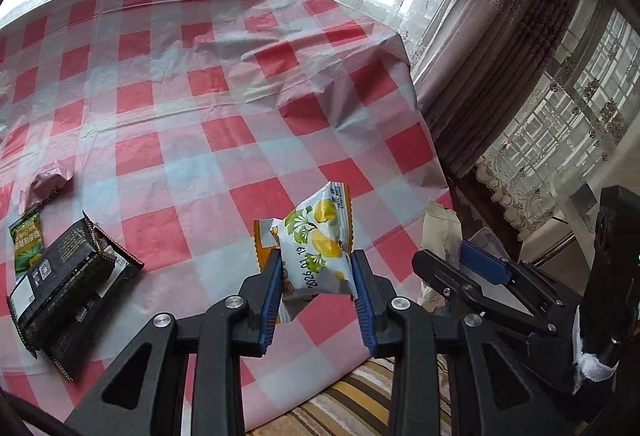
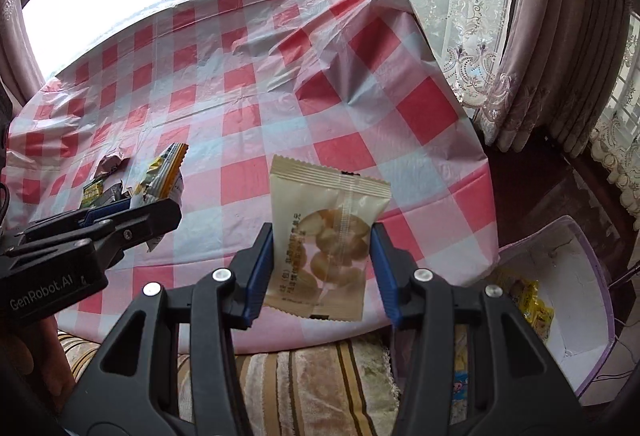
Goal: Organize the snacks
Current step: 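Carry both packets over the white box and open both tools to drop them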
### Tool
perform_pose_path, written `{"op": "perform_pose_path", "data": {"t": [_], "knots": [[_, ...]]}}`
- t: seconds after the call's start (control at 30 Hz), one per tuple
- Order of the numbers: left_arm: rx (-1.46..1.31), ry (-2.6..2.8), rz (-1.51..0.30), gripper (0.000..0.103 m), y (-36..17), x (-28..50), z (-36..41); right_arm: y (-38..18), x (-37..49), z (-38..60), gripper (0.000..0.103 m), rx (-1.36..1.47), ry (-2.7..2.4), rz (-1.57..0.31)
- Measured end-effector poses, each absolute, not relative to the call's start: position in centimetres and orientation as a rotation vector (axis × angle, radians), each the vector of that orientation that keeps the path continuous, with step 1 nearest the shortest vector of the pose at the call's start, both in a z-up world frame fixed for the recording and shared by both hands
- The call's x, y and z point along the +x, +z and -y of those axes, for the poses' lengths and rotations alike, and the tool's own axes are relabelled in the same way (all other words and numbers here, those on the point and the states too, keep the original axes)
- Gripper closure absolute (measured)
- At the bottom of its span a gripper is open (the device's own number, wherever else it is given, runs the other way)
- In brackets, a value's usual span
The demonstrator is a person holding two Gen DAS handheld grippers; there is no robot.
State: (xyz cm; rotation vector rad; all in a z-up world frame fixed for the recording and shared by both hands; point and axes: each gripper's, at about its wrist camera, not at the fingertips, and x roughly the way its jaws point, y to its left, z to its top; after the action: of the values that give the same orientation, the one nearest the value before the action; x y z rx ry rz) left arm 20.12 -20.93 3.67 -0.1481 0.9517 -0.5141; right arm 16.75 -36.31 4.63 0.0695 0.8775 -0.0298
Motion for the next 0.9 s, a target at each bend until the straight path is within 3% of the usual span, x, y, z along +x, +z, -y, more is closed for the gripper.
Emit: {"op": "perform_pose_path", "data": {"t": [0.57,0.9], "knots": [[0.045,-0.815,-1.112,0.068,2.1,14.4,34.9,0.4,9.8,49.2,0.052,0.108,-0.203,-1.031],[0.09,-0.879,-1.215,0.064,0.6,12.9,38.5,-2.2,7.8,52.6,0.05,0.152,-0.207,-1.134]]}}
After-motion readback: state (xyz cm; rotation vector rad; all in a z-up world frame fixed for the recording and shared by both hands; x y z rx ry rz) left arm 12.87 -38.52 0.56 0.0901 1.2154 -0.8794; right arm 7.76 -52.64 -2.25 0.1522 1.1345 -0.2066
